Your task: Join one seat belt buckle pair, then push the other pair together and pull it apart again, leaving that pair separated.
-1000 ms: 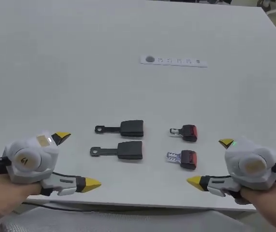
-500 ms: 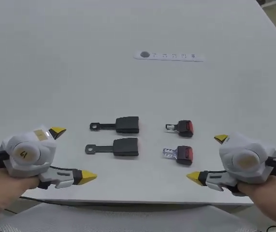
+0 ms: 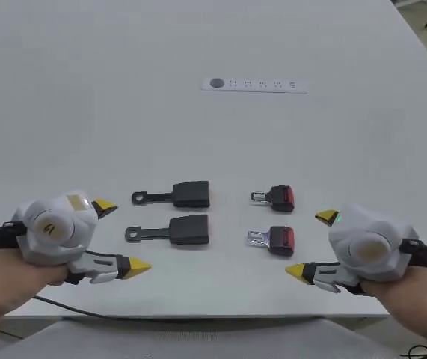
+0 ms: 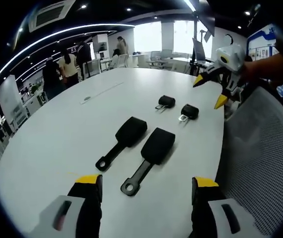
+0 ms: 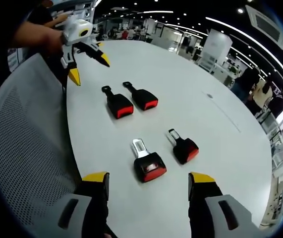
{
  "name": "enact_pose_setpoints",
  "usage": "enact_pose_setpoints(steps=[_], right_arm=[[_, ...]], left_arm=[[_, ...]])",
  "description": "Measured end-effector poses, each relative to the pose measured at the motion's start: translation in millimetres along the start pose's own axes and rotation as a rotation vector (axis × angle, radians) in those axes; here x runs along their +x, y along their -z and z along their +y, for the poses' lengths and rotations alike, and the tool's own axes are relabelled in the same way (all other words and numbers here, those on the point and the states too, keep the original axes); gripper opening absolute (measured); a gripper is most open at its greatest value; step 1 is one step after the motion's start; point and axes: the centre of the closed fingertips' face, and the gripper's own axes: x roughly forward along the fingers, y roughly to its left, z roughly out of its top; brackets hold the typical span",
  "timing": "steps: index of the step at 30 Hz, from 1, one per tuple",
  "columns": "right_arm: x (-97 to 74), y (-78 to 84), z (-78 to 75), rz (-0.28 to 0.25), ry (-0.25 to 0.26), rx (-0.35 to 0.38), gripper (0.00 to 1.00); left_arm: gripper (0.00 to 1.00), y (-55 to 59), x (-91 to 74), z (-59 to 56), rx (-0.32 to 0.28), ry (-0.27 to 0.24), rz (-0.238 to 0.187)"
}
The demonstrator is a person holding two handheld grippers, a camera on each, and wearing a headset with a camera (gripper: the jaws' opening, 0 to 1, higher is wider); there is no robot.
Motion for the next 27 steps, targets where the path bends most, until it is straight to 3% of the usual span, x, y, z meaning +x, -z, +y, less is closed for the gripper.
enact_pose_setpoints(steps=[9,17,23,27], right_arm=[[10.5,1.4,0.7,0.031,-0.063,-0.041,0.53],[22.4,-0.7,-2.9,0.045,-0.083,-0.075,0.51],[29.2,2.4,-4.6,0.063,-0.112,-0.106,0.47],[32.7,5.1,-4.3,0.079,-0.141,-0.116,0.41]], left_arm=[[0.69,-3.3,15.0,-0.7,0.056,0.047,0.039],[0.63,-9.6,29.9,-5.6,0.086,0.105,0.071],[0.59,-9.2,43.6,-1.9,0.137,0.121,0.094],[0.57,-16.5,50.5,-0.1,0.152,0.130,0.097]])
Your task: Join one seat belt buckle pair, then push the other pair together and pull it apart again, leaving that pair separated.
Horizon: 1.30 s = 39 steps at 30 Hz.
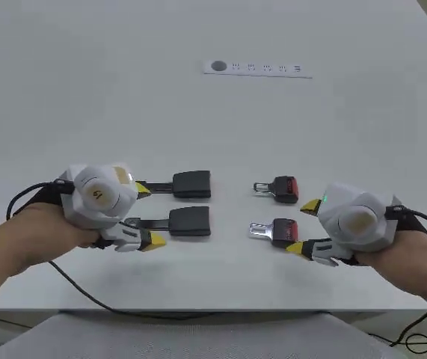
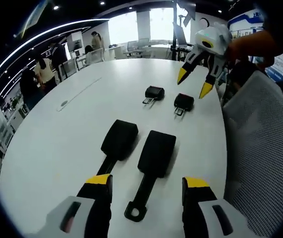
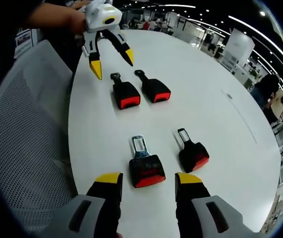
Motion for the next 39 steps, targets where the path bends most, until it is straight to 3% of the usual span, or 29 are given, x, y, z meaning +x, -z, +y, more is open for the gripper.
enact_pose_setpoints(steps=[7,13,16,19,25,29,39], right_arm=[[5.5,-1.2,1.0,0.017,-0.045,-0.032,0.39],[11.3,-1.8,-4.5,0.031,-0.077,-0.057,0.38],[12.6,-1.6,-5.9,0.037,-0.102,-0.063,0.36],[15.0,1.0,-2.1,0.052,-0.158,-0.071,0.34],[20.1,4.0,-4.7,0.069,-0.178,-0.106,0.34],[23.3,9.8,1.5,0.105,-0.233,-0.132,0.34],[36.7,18.6,2.1,0.149,-0.263,-0.186,0.33]], left_arm=[[0.56,-6.1,13.8,-5.4,0.043,0.062,0.028],[0.47,-9.2,24.0,-0.6,0.079,0.083,0.041],[0.47,-10.6,27.1,-0.3,0.085,0.095,0.048],[0.47,-11.7,29.6,-2.6,0.095,0.118,0.055],[0.45,-11.9,35.8,-4.1,0.114,0.148,0.075],[0.43,-9.1,40.7,-3.9,0.130,0.167,0.087],[0.41,-7.3,45.9,-6.9,0.188,0.201,0.114]])
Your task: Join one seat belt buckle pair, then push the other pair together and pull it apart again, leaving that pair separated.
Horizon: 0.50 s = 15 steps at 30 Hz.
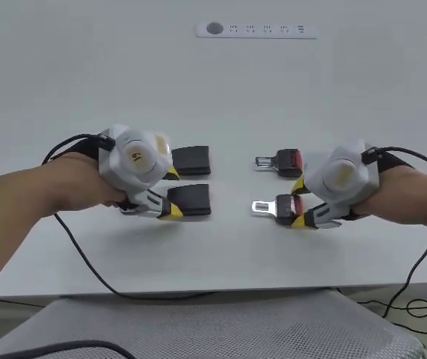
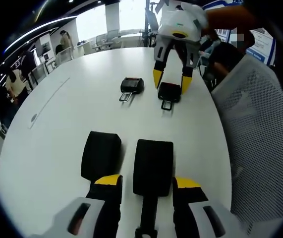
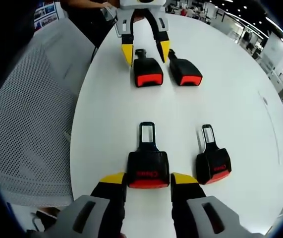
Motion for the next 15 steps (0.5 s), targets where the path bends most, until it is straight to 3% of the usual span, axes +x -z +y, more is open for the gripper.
enact_pose_setpoints(steps=[15], right_arm=[[4.6,-1.8,-1.8,0.006,-0.019,-0.024,0.33]], left_arm=[[0.33,4.7,10.0,-6.0,0.080,0.017,0.036]])
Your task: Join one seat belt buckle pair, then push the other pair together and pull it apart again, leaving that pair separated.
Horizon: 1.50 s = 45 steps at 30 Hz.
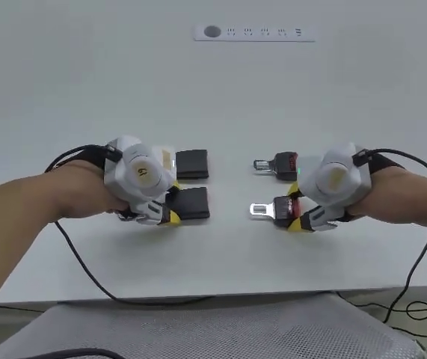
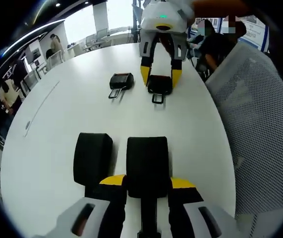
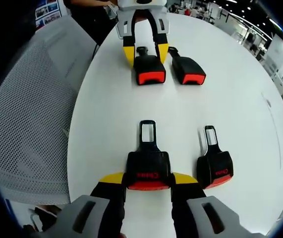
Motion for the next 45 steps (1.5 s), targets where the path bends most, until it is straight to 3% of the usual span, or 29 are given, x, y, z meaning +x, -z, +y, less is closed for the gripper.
enact_pose_setpoints(steps=[9,22,24,26,30,45], right_arm=[[2.0,1.9,0.4,0.001,-0.005,-0.030,0.33],[1.5,-0.2,1.5,-0.007,-0.003,0.004,0.32],[1.5,-2.7,0.7,-0.008,-0.006,0.043,0.32],[2.2,-2.9,-1.2,-0.003,-0.004,-0.009,0.32],[1.6,-2.9,-2.3,0.008,-0.005,-0.017,0.32],[9.8,-26.2,-4.2,-0.021,0.031,-0.030,0.32]], left_arm=[[0.33,-0.2,2.4,-3.8,0.030,0.007,-0.006],[0.33,3.1,5.2,-1.8,0.064,0.004,0.005],[0.33,3.1,5.1,-1.3,0.078,0.007,0.019],[0.33,3.3,4.7,-1.0,0.075,0.010,0.023],[0.33,3.2,5.0,-0.8,0.064,0.017,0.024],[0.33,1.0,3.5,-2.8,0.050,0.012,0.014]])
